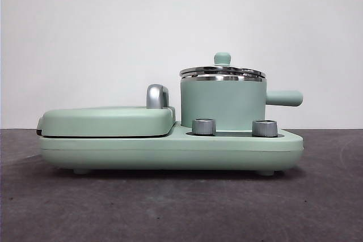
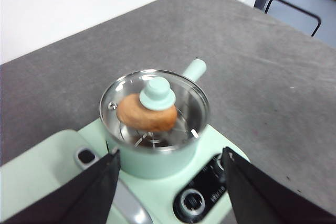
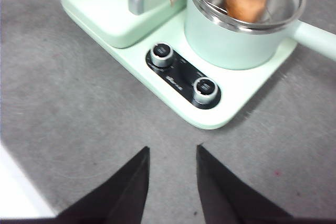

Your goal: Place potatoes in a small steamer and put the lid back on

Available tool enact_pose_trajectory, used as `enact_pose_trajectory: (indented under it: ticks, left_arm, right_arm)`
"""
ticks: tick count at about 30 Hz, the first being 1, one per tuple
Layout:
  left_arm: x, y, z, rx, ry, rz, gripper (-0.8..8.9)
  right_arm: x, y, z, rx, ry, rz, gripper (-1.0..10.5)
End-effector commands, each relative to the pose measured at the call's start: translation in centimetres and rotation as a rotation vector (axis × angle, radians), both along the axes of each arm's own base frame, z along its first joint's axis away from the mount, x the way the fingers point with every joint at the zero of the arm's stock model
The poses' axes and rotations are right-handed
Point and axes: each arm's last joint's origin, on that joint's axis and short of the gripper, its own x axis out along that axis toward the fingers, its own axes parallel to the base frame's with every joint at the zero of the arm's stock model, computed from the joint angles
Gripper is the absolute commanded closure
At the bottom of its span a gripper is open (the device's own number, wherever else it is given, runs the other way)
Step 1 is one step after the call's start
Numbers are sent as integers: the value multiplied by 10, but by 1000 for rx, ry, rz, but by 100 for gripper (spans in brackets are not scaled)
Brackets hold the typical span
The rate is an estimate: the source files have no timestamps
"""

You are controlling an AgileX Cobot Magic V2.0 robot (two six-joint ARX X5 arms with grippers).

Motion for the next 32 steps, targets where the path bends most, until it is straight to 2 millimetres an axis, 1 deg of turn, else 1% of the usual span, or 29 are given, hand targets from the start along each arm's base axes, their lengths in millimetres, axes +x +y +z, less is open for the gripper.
enact_pose_trajectory:
  ticks: [1, 5, 7, 9, 11, 14, 15, 16, 17, 18, 32]
  left_arm:
    - [-23, 13, -10, -32, 35, 18, 512]
    - [-56, 36, -34, -66, 85, 78, 511]
    - [-69, 45, -45, -79, 99, 112, 511]
    - [-78, 51, -51, -78, 114, 118, 511]
    - [-84, 55, -52, -65, 129, 119, 511]
    - [-88, 57, -52, -68, 142, 122, 517]
    - [-89, 58, -51, -68, 142, 122, 586]
    - [-89, 57, -52, -68, 145, 118, 788]
    - [-89, 57, -51, -73, 147, 120, 787]
    - [-89, 57, -51, -74, 144, 120, 810]
    - [-88, 57, -50, -82, 133, 119, 807]
  right_arm:
    - [1, 2, 3, 27, 5, -2, 802]
    - [1, 1, 3, 27, 9, -3, 768]
    - [1, 1, 3, 26, 8, -3, 768]
    - [1, 1, 2, 26, 10, -3, 768]
    - [1, 1, 2, 26, 10, -3, 768]
    - [1, 2, 3, 31, -1, -3, 772]
    - [1, 1, 3, 31, -1, -3, 809]
    - [1, 1, 3, 30, -1, -3, 919]
    - [1, 2, 4, 30, -7, -2, 933]
    - [2, 2, 4, 35, -15, -1, 930]
    - [2, 2, 5, 41, -25, -4, 930]
